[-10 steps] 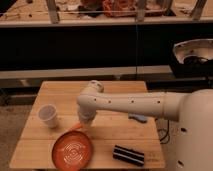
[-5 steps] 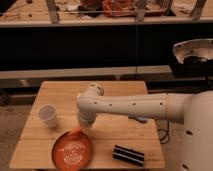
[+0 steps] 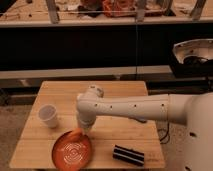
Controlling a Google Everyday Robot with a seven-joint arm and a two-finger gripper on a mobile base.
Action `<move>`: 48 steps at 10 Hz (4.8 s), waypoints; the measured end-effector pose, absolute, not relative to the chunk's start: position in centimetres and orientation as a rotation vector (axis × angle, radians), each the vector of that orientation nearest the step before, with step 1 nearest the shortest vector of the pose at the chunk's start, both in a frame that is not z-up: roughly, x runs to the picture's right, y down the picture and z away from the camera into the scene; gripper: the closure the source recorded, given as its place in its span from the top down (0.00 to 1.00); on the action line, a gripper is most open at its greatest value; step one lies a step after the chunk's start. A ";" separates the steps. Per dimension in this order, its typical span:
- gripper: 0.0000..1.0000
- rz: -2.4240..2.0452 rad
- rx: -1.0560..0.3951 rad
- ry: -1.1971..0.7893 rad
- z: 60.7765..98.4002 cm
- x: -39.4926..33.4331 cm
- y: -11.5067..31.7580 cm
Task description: Place the pepper in the ceramic bowl
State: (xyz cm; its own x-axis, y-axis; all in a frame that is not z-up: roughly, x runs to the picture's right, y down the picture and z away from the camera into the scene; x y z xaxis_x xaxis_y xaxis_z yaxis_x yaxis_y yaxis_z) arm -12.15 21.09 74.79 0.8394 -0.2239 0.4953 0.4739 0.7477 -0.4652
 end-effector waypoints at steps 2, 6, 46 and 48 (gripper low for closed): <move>0.00 -0.397 -0.616 -0.436 74.6 -12.3 21.4; 0.00 -0.399 -0.613 -0.443 74.2 -12.5 21.9; 0.21 -0.495 -0.577 -0.496 71.8 -15.0 23.8; 0.22 -0.499 -0.576 -0.500 71.7 -15.1 23.9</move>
